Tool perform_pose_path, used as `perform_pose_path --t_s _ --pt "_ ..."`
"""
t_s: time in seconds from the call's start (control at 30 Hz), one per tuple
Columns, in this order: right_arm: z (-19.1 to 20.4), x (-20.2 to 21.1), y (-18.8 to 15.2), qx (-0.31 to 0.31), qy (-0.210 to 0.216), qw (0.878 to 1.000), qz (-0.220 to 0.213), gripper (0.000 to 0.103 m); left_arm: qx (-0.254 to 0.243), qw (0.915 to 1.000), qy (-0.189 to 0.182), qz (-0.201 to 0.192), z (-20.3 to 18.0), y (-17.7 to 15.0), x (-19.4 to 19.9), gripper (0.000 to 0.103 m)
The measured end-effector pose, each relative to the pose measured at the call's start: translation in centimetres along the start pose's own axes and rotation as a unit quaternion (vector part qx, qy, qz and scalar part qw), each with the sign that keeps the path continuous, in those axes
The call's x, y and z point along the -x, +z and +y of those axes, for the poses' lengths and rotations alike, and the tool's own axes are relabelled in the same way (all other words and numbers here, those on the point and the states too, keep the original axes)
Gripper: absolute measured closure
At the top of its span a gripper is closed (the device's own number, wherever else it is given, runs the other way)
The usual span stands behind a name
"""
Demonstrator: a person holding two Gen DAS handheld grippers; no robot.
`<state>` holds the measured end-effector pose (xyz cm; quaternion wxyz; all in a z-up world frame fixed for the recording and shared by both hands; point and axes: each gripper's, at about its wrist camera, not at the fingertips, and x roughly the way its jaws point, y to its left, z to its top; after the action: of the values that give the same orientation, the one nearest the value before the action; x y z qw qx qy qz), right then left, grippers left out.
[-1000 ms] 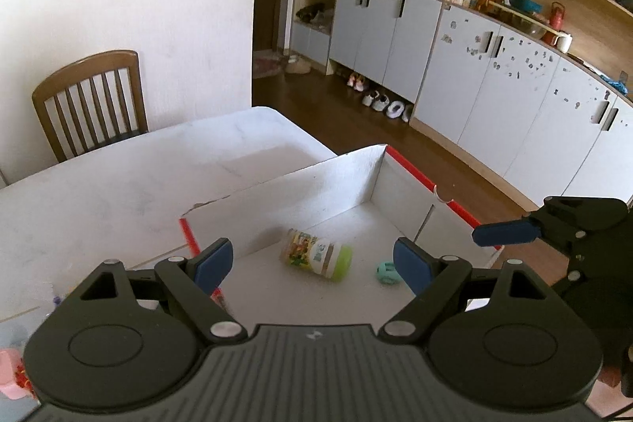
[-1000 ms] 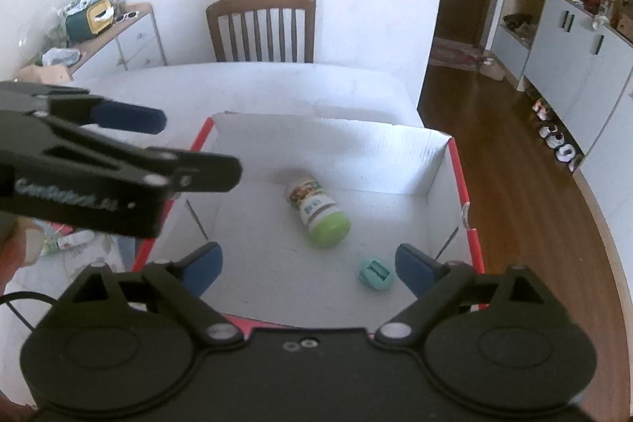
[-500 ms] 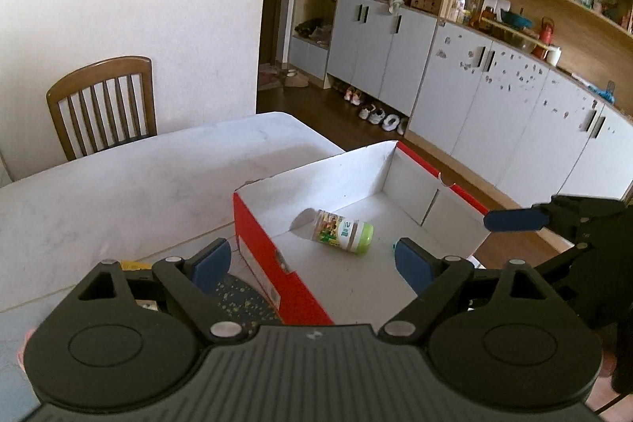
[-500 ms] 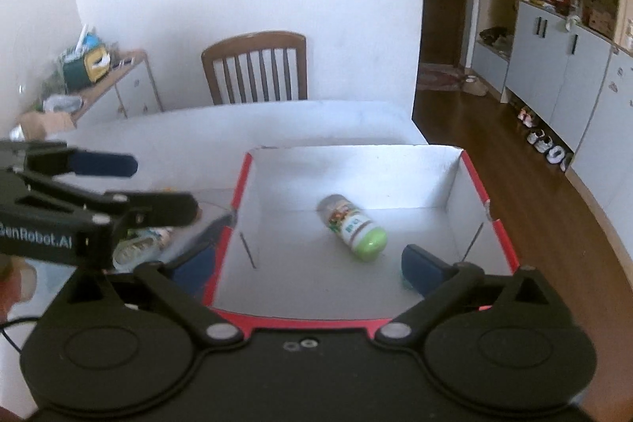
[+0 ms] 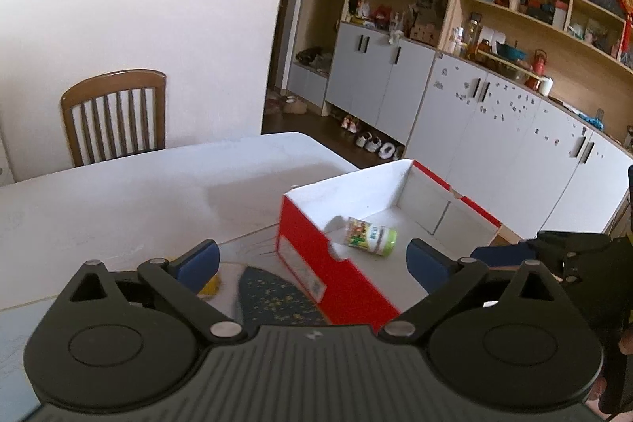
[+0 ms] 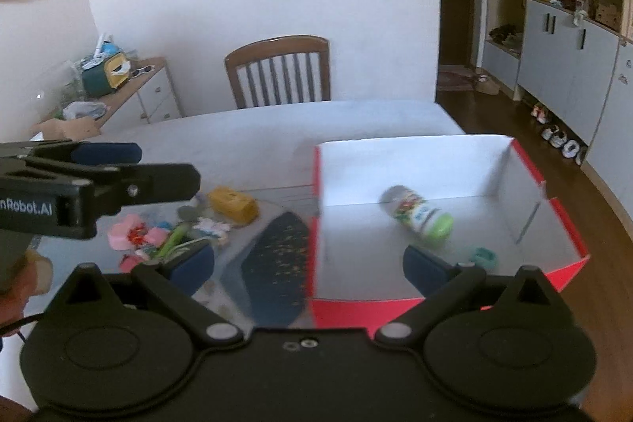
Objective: Organize rigid objects
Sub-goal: 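Withdraw both tools from the box back toward the table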
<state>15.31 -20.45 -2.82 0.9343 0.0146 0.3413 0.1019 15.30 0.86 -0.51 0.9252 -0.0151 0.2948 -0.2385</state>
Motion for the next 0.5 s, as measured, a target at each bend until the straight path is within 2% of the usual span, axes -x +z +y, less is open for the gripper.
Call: perform_pose_path --t_s 0.2,0.5 --pt "3.7 -1.1 -0.6 0.024 0.010 1.000 0.004 0.001 0.025 0.9996 0.012 0.004 4.2 -1.7 1.1 0.001" --pt "7.9 -3.2 -1.0 0.052 0.028 0.998 0.012 0.001 0.042 0.9976 0.054 0.006 11.3 -3.7 3.0 0.001"
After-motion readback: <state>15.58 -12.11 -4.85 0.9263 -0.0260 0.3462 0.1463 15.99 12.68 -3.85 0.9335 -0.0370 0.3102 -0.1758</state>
